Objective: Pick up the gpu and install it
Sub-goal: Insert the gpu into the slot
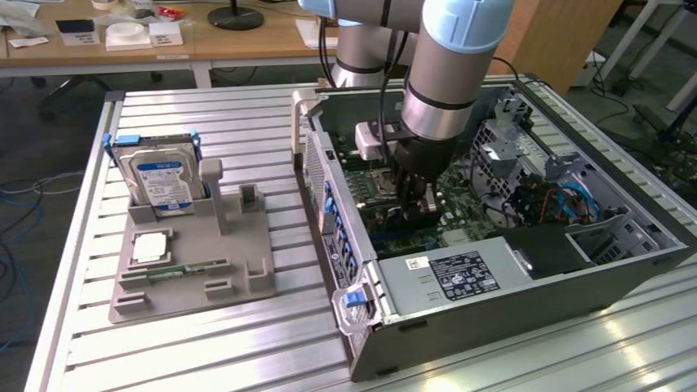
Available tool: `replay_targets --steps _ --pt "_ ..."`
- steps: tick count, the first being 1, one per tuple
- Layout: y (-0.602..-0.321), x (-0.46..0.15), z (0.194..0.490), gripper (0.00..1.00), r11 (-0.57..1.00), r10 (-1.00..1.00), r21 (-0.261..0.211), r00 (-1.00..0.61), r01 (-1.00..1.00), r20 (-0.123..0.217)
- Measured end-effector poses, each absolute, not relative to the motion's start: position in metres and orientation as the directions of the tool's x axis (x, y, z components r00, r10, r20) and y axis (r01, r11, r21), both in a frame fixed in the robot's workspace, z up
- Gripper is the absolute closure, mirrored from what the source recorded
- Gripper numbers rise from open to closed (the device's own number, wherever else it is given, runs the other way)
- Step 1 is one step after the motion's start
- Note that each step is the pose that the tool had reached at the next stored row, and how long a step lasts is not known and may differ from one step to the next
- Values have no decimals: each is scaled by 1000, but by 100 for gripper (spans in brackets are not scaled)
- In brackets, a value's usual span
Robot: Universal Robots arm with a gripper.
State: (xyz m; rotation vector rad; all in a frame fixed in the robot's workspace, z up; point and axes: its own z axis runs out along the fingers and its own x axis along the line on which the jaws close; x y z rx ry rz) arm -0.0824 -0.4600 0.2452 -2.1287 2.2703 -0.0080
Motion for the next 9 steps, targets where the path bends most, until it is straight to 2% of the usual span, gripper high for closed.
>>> replay_targets --steps 9 --pt "-460 -82 243 73 64 -998 -24 -64 -998 -18"
